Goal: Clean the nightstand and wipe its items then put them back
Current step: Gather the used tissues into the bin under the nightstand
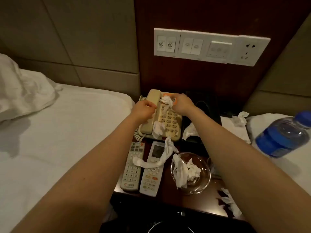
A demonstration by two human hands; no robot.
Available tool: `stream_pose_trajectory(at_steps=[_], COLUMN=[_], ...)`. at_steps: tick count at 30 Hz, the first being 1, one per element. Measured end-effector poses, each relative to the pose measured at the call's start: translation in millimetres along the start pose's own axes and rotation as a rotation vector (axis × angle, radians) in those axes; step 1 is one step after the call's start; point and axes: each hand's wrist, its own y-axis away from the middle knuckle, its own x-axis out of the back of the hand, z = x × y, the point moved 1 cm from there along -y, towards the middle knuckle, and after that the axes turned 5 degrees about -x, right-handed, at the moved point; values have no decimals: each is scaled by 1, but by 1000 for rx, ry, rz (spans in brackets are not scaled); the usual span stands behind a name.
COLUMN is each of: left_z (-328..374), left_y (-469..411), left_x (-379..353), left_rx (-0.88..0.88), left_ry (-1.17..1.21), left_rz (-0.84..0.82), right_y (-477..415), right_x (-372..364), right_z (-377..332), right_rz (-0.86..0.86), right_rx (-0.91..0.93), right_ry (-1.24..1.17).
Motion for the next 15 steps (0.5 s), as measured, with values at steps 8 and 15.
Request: stream_pose_trajectory(at_steps=[8,15], left_z=[-9,-18], left_y=[-4,8], left_x=[-11,-24], left_rx=[-183,-407], left_ry=[-172,-1047], left_rz=[-107,-344], right_y=[2,12], right_x=[-15,11], right_z=[-2,12], right_rz=[104,254], right_rx=[72,-39], right_ry=[439,-66])
